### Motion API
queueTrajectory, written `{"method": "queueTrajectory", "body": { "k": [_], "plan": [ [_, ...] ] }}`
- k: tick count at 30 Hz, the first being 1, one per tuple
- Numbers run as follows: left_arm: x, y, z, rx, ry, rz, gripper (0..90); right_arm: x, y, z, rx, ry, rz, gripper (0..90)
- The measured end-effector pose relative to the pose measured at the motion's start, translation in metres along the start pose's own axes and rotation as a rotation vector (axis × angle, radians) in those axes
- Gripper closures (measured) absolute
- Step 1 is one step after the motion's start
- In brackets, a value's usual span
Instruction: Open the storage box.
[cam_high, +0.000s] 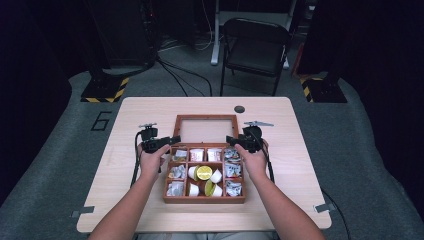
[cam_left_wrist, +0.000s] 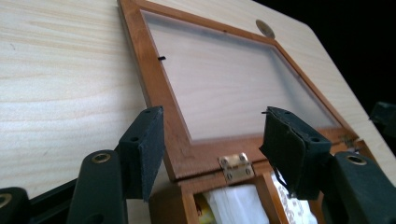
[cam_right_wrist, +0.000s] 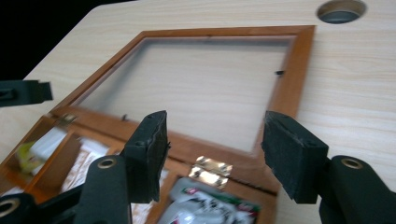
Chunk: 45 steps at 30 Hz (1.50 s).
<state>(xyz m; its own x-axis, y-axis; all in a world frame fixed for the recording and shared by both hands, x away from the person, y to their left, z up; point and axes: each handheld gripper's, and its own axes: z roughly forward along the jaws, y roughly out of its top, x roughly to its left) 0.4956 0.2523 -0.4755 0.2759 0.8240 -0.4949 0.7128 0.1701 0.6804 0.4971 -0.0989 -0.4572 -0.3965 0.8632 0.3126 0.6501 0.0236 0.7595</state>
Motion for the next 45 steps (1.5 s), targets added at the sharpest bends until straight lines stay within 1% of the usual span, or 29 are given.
{"method": "queueTrajectory", "body": {
  "k": [1,2,3,4,5,6,7,8,11,14,15,16,19,20,21,22,23,24,25,28,29,32,33,36,37,42,43,44,45],
  "plan": [
    [-0.003,-0.002,-0.005,-0.006,0.002,0.006,39.0,0.009,-0.001,-0.003,0.014,0.009,-0.027,39.6],
    [-0.003,-0.002,-0.005,-0.006,0.002,0.006,39.1,0.009,-0.001,-0.003,0.014,0.009,-0.027,39.6],
    [-0.003,-0.003,-0.011,-0.012,0.002,0.031,39.1,0.017,-0.003,-0.006,0.026,0.026,-0.057,39.1],
    [-0.003,-0.003,-0.011,-0.012,0.002,0.031,39.1,0.02,-0.004,-0.007,0.028,0.029,-0.079,39.1],
    [-0.004,-0.004,-0.014,-0.014,-0.002,0.03,39.1,0.02,-0.004,-0.007,0.028,0.029,-0.079,39.1],
    [-0.004,-0.006,-0.018,-0.028,-0.004,0.021,39.1,0.024,-0.006,-0.008,0.032,0.036,-0.086,39.1],
    [-0.003,-0.007,-0.021,-0.03,-0.004,0.031,39.1,0.031,-0.011,-0.01,0.033,0.045,-0.106,38.9],
    [-0.003,-0.01,-0.023,-0.036,-0.004,0.023,39.1,0.033,-0.013,-0.01,0.037,0.05,-0.12,38.9],
    [-0.001,-0.014,-0.029,-0.032,-0.007,0.056,39.1,0.039,-0.019,-0.01,0.054,0.046,-0.176,39.0],
    [-0.002,-0.014,-0.031,-0.03,-0.007,0.064,39.1,0.044,-0.021,-0.01,0.061,0.054,-0.184,39.0],
    [-0.004,-0.014,-0.035,-0.043,-0.012,0.073,39.1,0.049,-0.024,-0.011,0.062,0.072,-0.192,39.0],
    [-0.005,-0.013,-0.037,-0.043,-0.022,0.073,39.1,0.052,-0.025,-0.011,0.069,0.08,-0.192,38.9],
    [-0.007,-0.013,-0.042,-0.046,-0.026,0.091,39.1,0.06,-0.029,-0.01,0.083,0.104,-0.211,38.4],
    [-0.007,-0.013,-0.042,-0.046,-0.026,0.091,39.0,0.06,-0.029,-0.01,0.083,0.104,-0.211,38.4],
    [-0.008,-0.013,-0.045,-0.045,-0.031,0.099,39.0,0.065,-0.033,-0.01,0.1,0.12,-0.219,38.2],
    [-0.008,-0.013,-0.045,-0.045,-0.031,0.099,39.0,0.065,-0.033,-0.01,0.1,0.12,-0.219,38.2],
    [-0.009,-0.013,-0.047,-0.045,-0.037,0.108,39.0,0.071,-0.037,-0.01,0.111,0.131,-0.23,38.2],
    [-0.009,-0.013,-0.047,-0.045,-0.037,0.108,38.9,0.071,-0.037,-0.01,0.111,0.131,-0.23,38.2],
    [-0.01,-0.013,-0.048,-0.051,-0.04,0.093,38.9,0.076,-0.04,-0.011,0.123,0.144,-0.247,39.1],
    [-0.009,-0.013,-0.049,-0.054,-0.042,0.1,38.9,0.079,-0.044,-0.012,0.134,0.159,-0.251,39.2],
    [-0.009,-0.013,-0.051,-0.054,-0.04,0.103,38.8,0.082,-0.048,-0.012,0.148,0.172,-0.258,38.9],
    [-0.008,-0.013,-0.052,-0.052,-0.038,0.111,38.8,0.084,-0.052,-0.011,0.161,0.178,-0.261,37.7],
    [-0.009,-0.014,-0.052,-0.055,-0.036,0.108,38.8,0.086,-0.056,-0.01,0.187,0.181,-0.256,37.2],
    [-0.009,-0.014,-0.053,-0.051,-0.036,0.118,38.7,0.088,-0.059,-0.009,0.196,0.185,-0.267,36.8],
    [-0.011,-0.014,-0.053,-0.055,-0.041,0.108,38.7,0.089,-0.061,-0.008,0.203,0.179,-0.275,36.6],
    [-0.011,-0.015,-0.053,-0.054,-0.04,0.112,38.7,0.091,-0.064,-0.005,0.214,0.185,-0.282,35.1],
    [-0.011,-0.015,-0.053,-0.057,-0.039,0.107,38.7,0.092,-0.065,-0.002,0.224,0.179,-0.294,34.3],
    [-0.011,-0.015,-0.053,-0.057,-0.039,0.107,38.7,0.093,-0.066,-0.001,0.229,0.176,-0.29,33.9],
    [-0.009,-0.015,-0.053,-0.06,-0.044,0.099,38.7,0.093,-0.067,0.0,0.239,0.178,-0.298,33.6]
  ]
}}
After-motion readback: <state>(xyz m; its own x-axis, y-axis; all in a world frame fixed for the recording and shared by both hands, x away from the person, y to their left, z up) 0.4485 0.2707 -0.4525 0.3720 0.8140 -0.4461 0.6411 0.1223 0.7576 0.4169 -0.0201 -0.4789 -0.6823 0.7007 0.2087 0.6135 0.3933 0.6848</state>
